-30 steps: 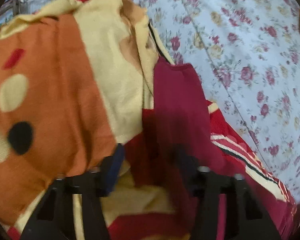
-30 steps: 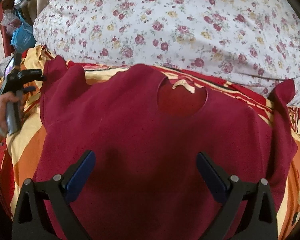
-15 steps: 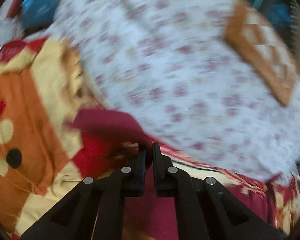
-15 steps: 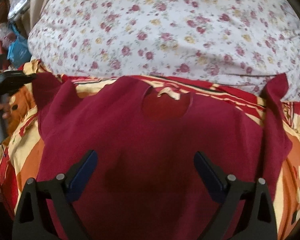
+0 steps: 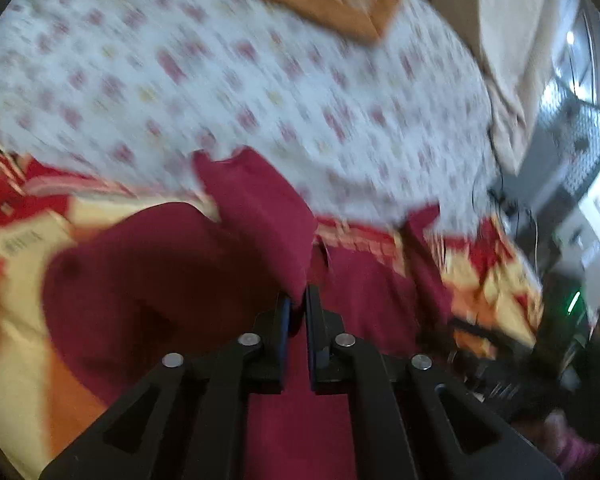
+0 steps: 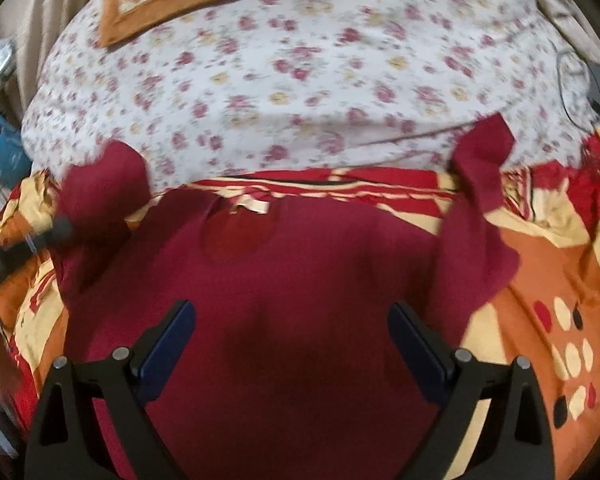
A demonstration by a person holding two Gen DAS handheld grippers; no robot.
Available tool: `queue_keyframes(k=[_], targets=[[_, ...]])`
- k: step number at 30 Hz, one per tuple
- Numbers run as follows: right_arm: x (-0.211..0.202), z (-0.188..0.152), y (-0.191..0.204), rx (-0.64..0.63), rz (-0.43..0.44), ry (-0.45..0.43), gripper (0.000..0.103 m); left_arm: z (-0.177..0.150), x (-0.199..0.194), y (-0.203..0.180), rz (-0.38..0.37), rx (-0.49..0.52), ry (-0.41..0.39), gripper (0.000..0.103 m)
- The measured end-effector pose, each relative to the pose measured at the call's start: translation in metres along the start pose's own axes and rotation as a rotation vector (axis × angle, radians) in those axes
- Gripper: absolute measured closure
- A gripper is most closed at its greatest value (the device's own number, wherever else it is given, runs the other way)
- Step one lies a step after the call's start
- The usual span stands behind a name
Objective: Fold small clothes
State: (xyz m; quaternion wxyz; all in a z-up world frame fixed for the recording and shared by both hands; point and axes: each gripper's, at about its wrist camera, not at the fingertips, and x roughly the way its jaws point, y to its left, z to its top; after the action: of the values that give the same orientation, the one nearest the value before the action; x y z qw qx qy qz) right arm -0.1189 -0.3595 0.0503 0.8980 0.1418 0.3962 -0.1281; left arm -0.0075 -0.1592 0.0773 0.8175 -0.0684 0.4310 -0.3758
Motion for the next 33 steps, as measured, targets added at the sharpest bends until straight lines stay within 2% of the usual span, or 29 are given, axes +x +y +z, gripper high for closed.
queue_keyframes(k=[2, 3, 4, 7, 9, 13, 16, 17, 18, 19, 20, 21, 22, 24, 25, 27, 29, 30, 33], targets=[[0.001, -0.001, -0.013, 0.039, 0.022, 0.015, 0.004, -0.020, 0.035, -0.011, 0.011, 0.019, 0.126, 0.098], [0.002, -0.002, -0.016, 0.048, 0.030, 0.024, 0.004, -0.027, 0.045, -0.013, 0.005, 0.015, 0.173, 0.091], [0.003, -0.003, -0.019, 0.059, 0.043, 0.037, 0.004, -0.033, 0.050, -0.013, -0.004, 0.007, 0.208, 0.089], [0.004, -0.004, -0.025, 0.080, 0.096, 0.046, 0.004, -0.036, 0.031, -0.018, 0.006, 0.041, 0.191, 0.079], [0.006, -0.003, -0.024, 0.077, 0.122, 0.047, 0.004, -0.034, 0.006, -0.020, 0.041, 0.092, 0.153, 0.079], [0.019, 0.003, -0.016, 0.080, 0.184, 0.056, 0.005, -0.031, -0.034, -0.006, 0.200, 0.167, 0.074, 0.079], [0.042, 0.006, -0.006, 0.068, 0.173, 0.127, 0.019, -0.030, -0.049, 0.021, 0.354, 0.162, 0.052, 0.079], [0.048, 0.005, -0.003, 0.060, 0.175, 0.146, 0.028, -0.031, -0.053, 0.032, 0.389, 0.149, 0.051, 0.079], [0.054, 0.003, 0.003, 0.037, 0.177, 0.159, 0.041, -0.032, -0.054, 0.042, 0.422, 0.131, 0.050, 0.079], [0.057, 0.000, 0.010, -0.007, 0.151, 0.162, 0.050, -0.032, -0.055, 0.051, 0.453, 0.114, 0.050, 0.079], [0.059, -0.003, 0.015, -0.049, 0.121, 0.164, 0.070, -0.033, -0.054, 0.059, 0.483, 0.096, 0.051, 0.079], [0.061, -0.005, 0.019, -0.081, 0.109, 0.168, 0.080, -0.034, -0.052, 0.067, 0.507, 0.073, 0.054, 0.079], [0.061, -0.008, 0.022, -0.101, 0.112, 0.166, 0.082, -0.034, -0.050, 0.075, 0.516, 0.047, 0.059, 0.079], [0.052, -0.008, 0.026, -0.147, 0.115, 0.147, 0.092, -0.036, -0.048, 0.087, 0.503, -0.008, 0.064, 0.079], [0.042, -0.006, 0.024, -0.158, 0.128, 0.123, 0.092, -0.038, -0.050, 0.091, 0.487, -0.037, 0.061, 0.079], [0.020, 0.005, 0.013, -0.157, 0.099, 0.060, 0.092, -0.041, -0.056, 0.089, 0.461, -0.054, 0.039, 0.079], [-0.004, 0.020, -0.008, -0.138, 0.003, -0.032, 0.092, -0.045, -0.062, 0.082, 0.454, -0.039, 0.019, 0.079], [-0.008, 0.027, -0.019, -0.123, -0.054, -0.046, 0.092, -0.046, -0.061, 0.080, 0.443, -0.035, 0.018, 0.079], [0.005, 0.037, -0.044, -0.076, -0.150, -0.007, 0.092, -0.048, -0.055, 0.075, 0.445, -0.023, 0.034, 0.079]])
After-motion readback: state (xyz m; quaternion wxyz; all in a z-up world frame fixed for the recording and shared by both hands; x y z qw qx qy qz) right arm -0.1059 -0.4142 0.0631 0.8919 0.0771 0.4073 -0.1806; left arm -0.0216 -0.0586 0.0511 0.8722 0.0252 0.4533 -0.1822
